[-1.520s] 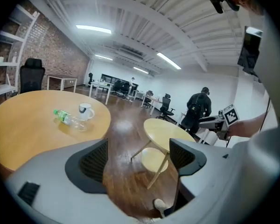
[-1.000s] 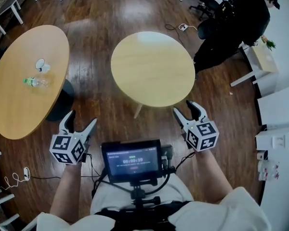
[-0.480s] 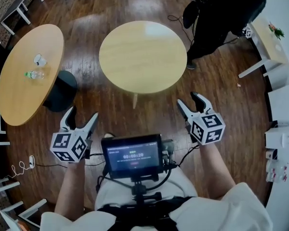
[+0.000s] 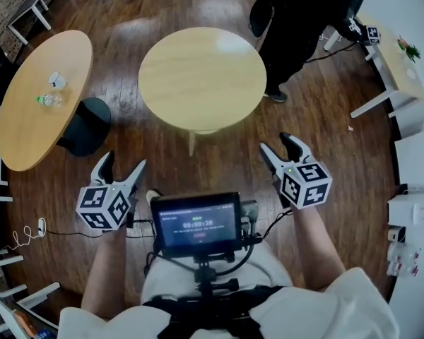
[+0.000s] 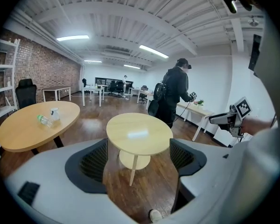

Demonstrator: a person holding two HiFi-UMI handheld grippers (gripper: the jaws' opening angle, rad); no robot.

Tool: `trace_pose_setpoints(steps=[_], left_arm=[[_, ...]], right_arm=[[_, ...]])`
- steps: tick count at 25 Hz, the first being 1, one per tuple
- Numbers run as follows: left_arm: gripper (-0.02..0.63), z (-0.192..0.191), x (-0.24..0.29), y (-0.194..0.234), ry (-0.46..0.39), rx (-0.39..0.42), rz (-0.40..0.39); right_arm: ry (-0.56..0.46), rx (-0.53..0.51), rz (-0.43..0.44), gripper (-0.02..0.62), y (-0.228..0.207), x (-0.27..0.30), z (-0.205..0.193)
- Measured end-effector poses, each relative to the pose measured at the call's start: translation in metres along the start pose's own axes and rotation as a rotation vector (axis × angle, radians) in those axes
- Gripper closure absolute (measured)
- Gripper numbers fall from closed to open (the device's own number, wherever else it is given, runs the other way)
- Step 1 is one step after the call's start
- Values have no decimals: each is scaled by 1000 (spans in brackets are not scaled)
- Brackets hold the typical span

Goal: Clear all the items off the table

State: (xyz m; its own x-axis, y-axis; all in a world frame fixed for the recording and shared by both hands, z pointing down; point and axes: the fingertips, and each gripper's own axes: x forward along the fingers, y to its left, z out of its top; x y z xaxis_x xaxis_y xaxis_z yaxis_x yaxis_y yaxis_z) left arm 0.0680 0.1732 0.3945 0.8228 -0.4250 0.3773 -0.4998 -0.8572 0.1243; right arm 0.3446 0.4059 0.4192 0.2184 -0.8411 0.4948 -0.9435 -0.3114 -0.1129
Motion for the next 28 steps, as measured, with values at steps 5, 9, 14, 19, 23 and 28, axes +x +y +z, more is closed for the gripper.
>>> trace_pose_setpoints(steps=[5, 9, 14, 19, 23, 28], left_arm=[[190, -4, 3, -7, 7, -9, 9], [190, -2, 2, -5, 8, -12, 13], [190, -7, 0, -15, 13, -6, 14], [190, -9, 0, -20, 19, -2, 20], [190, -9, 0, -21, 23, 3, 19], [190, -12, -1, -27, 26, 2, 9]], right_arm=[[17, -7, -5, 328, -10, -1, -4], [23, -5, -5, 328, -9, 1, -1], [28, -8, -3, 328, -15, -3, -8], [26, -9, -5, 329, -20, -7, -9], [26, -7, -12, 328, -23, -11, -10], [33, -8, -20, 330, -25, -18, -15]])
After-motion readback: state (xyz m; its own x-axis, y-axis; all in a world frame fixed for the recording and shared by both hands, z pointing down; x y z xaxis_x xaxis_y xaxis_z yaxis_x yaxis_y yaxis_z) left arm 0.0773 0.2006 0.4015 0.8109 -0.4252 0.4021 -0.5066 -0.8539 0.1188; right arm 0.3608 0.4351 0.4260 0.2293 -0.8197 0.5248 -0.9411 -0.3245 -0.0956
